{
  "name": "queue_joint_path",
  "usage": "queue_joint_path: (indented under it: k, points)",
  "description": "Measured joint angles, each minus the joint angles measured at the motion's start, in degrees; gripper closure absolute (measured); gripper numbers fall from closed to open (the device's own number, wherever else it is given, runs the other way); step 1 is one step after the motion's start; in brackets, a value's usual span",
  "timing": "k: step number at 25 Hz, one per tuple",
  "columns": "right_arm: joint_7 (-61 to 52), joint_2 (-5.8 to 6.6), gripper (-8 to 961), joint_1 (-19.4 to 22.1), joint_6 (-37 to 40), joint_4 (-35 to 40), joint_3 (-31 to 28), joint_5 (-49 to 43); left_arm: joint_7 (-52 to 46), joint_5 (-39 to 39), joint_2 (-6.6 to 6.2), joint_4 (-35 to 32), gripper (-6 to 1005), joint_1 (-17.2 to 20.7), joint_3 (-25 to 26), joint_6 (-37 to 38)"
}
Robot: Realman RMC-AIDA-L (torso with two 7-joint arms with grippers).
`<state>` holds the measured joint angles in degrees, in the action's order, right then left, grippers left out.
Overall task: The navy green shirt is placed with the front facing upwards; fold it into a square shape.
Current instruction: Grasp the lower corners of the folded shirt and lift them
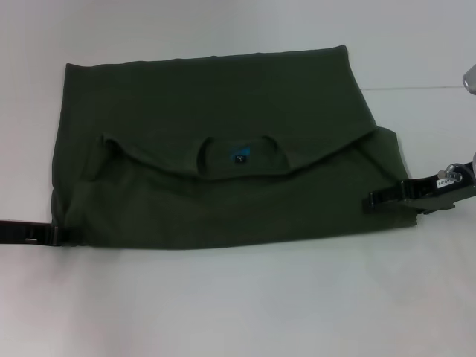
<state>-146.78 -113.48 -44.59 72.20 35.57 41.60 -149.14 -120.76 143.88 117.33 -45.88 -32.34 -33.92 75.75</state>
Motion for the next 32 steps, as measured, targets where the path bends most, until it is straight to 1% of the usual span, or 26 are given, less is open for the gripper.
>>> queue_joint_path:
  k: [6, 14, 19, 25, 30, 32]
  points:
    - [-0.3, -0.07, 107, -0.1, 0.1, 0.2, 0.0, 0.0, 0.0, 0.0, 0.00, 0.0, 936, -0.1, 0.0, 0.0]
    - [-0.3, 0.12, 336, -0.1, 0.0, 0.0, 1.5, 0.0, -0.1, -0.1, 0.00, 0.0, 935, -0.3, 0.0, 0.0]
    - [-0.4, 0.29, 586, -0.2, 0.0, 0.2, 1.6, 0.0, -0.4, 0.0, -0.07, 0.0, 935, -0.6, 0.0, 0.0]
    - [-0.4, 0.50, 798, 0.0, -0.1, 0.4, 1.6, 0.0, -1.1, 0.0, -0.53, 0.0, 935, -1.1, 0.0, 1.3]
    - [0.8, 0.54, 909, 0.0, -0.1, 0.6, 1.7, 0.0, -2.7, 0.3, -0.97, -0.2, 935, -1.3, 0.1, 3.0]
    - [1.5, 0.57, 909, 0.1, 0.0, 0.7, 1.7, 0.0, -3.1, 0.6, -1.13, -0.2, 935, -1.5, 0.3, 3.8]
